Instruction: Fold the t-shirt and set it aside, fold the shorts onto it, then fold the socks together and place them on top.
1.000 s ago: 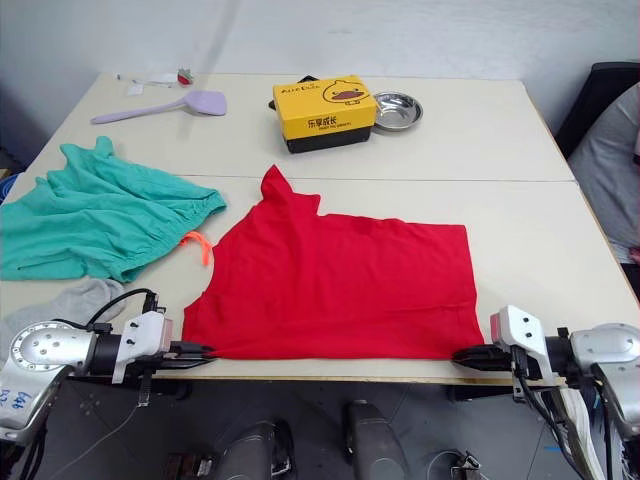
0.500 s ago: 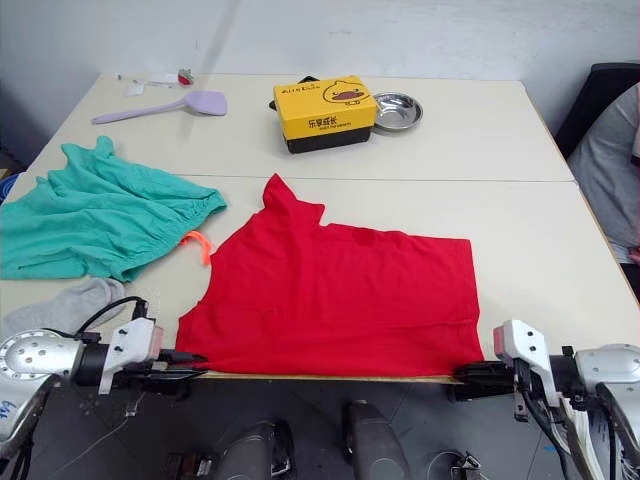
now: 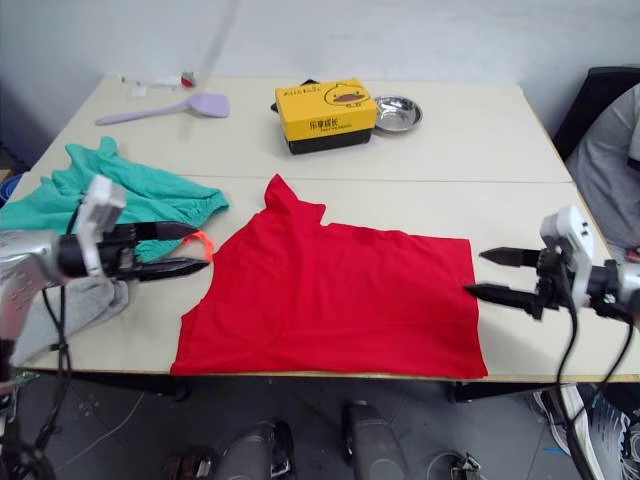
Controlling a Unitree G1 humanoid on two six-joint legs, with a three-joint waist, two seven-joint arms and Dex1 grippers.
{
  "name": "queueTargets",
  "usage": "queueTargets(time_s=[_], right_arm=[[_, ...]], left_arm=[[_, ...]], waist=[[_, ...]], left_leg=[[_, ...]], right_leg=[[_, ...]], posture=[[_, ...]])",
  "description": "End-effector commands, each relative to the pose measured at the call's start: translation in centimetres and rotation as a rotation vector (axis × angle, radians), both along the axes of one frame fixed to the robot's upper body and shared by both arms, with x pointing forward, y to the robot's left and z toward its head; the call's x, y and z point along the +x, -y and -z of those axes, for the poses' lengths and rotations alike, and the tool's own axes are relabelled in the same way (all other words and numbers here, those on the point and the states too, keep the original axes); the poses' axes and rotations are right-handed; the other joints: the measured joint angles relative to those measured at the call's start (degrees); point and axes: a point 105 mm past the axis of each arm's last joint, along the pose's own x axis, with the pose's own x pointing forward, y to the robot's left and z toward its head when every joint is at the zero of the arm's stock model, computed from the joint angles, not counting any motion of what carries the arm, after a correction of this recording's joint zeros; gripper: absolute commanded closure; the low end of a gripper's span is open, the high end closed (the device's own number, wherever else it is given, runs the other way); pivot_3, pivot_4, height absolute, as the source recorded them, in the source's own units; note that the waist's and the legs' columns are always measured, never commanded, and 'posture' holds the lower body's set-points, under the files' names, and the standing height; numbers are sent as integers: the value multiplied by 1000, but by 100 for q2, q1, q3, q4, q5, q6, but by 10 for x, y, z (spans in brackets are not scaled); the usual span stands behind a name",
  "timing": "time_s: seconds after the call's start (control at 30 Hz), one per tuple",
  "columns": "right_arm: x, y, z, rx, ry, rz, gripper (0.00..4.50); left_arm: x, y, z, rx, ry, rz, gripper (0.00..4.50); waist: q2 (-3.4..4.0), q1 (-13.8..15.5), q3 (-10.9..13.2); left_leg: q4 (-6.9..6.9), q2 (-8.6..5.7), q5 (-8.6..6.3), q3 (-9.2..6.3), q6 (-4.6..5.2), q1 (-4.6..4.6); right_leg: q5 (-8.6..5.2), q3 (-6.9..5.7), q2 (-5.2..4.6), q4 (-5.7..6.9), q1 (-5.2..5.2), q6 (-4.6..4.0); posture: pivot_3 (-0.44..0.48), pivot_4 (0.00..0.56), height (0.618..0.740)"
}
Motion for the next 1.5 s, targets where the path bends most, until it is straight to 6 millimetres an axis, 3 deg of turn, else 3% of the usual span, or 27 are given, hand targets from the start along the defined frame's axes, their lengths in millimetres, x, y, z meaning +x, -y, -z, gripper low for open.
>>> queueTargets(time_s=[0.03,0.2,0.3,0.53,0.77,0.83,0.93,1.27,1.3,1.5], right_arm=[[31,9,7,-75,20,114,32],[67,15,9,-127,52,228,32],[77,10,15,-145,33,219,32],[83,5,20,-142,-24,195,32],[80,7,27,-157,-79,190,32],[80,9,28,-162,-93,191,0],[79,9,29,-154,-106,184,608],[77,12,24,-134,-80,190,4004],[78,13,23,-133,-71,193,4389],[75,18,8,-89,-5,184,4452]], left_arm=[[35,2,-2,4,39,-92,0],[73,16,4,29,90,-157,0],[85,32,9,31,90,-159,0],[92,55,22,46,46,-117,0],[91,63,38,85,-19,-102,0],[90,62,42,98,-28,-107,392],[89,61,47,103,-52,-115,1219],[94,65,37,-52,-46,-161,4387],[94,65,36,-63,-43,-163,4500],[90,56,30,-76,-10,-135,4500]], waist=[[0,1,0],[2,0,0],[1,8,0],[1,-2,0],[1,-4,0],[1,-6,0],[1,-6,0],[1,-16,0],[1,-18,0],[1,-14,0]], left_leg=[[0,-1,2,2,-2,-15],[32,-1,25,20,-49,-75],[56,9,21,35,-55,-118],[73,-4,20,78,-56,-115],[89,-12,21,74,-58,-110],[96,-15,21,74,-57,-110],[102,-15,21,68,-57,-108],[127,-15,21,57,-56,-109],[126,-15,20,51,-57,-109],[127,-17,21,47,-57,-109]], right_leg=[[3,0,0,2,-16,4],[-1,8,0,28,-82,19],[-2,6,6,35,-121,21],[0,6,5,52,-120,25],[1,9,3,77,-118,25],[1,9,0,83,-118,25],[1,12,-1,93,-117,25],[1,12,-2,119,-117,25],[1,12,-1,119,-117,25],[0,8,-1,121,-117,25]], posture=[[0,150,740],[0,150,740],[0,150,740],[0,150,740],[0,150,740],[0,150,740],[0,150,740],[0,150,740],[0,150,740],[0,150,740]])
